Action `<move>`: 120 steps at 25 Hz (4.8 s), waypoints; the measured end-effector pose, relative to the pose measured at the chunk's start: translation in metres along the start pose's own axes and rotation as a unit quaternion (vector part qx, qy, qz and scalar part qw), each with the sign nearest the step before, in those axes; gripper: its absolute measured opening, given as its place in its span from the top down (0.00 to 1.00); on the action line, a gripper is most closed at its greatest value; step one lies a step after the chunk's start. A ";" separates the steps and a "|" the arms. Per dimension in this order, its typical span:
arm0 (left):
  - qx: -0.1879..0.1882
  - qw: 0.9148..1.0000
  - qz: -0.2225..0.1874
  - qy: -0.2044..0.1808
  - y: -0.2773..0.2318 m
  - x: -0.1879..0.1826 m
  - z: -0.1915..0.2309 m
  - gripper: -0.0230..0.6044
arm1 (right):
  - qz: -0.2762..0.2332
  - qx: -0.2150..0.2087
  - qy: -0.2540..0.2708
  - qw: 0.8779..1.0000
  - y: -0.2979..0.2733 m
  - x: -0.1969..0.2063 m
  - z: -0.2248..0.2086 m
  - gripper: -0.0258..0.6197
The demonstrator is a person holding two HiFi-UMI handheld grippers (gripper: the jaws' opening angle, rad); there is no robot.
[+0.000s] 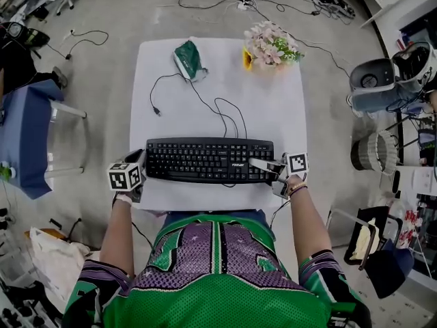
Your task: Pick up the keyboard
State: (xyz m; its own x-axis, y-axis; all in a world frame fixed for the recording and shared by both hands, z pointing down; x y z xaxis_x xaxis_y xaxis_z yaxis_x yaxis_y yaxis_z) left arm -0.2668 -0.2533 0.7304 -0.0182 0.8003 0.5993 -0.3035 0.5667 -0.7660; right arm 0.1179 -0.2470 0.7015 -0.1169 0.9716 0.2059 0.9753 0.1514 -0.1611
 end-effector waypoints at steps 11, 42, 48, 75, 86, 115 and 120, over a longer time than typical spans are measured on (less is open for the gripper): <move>0.050 0.998 -0.007 0.045 0.007 0.003 0.007 0.75 | -0.001 -0.012 0.019 1.000 0.004 -0.007 0.007 0.85; 0.226 0.972 -0.035 0.054 0.019 -0.023 -0.042 0.64 | -0.055 -0.040 0.049 0.996 0.012 -0.020 0.055 0.85; 0.223 0.972 -0.056 0.044 0.033 -0.038 -0.039 0.64 | -0.065 -0.039 0.069 0.995 0.007 -0.021 0.076 0.85; 0.253 0.933 -0.253 -0.043 0.199 -0.179 -0.063 0.64 | -0.165 -0.037 0.238 0.956 0.021 -0.044 0.250 0.84; 0.258 0.911 -0.319 -0.020 0.254 -0.187 -0.093 0.64 | -0.174 -0.026 0.294 0.939 0.047 -0.045 0.285 0.81; 0.201 0.926 -0.319 -0.030 0.254 -0.159 -0.167 0.68 | -0.175 -0.035 0.309 0.934 0.119 -0.023 0.272 0.80; 0.202 0.927 -0.314 -0.026 0.253 -0.166 -0.149 0.68 | -0.173 -0.030 0.305 0.936 0.102 -0.030 0.275 0.80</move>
State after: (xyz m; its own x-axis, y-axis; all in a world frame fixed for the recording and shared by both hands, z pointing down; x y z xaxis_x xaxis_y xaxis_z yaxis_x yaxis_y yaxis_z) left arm -0.1986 -0.2135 0.4024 0.2399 0.3197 0.9166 -0.6014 0.7901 -0.1182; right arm 0.1693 -0.2110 0.4135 -0.3167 0.5783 0.7519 0.9099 0.4090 0.0686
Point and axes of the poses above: the fingertips, and each gripper's own axes: y backward along the fingers, z to its left, x out of its underside, the point moved 1 cm from there along y, backward along the fingers
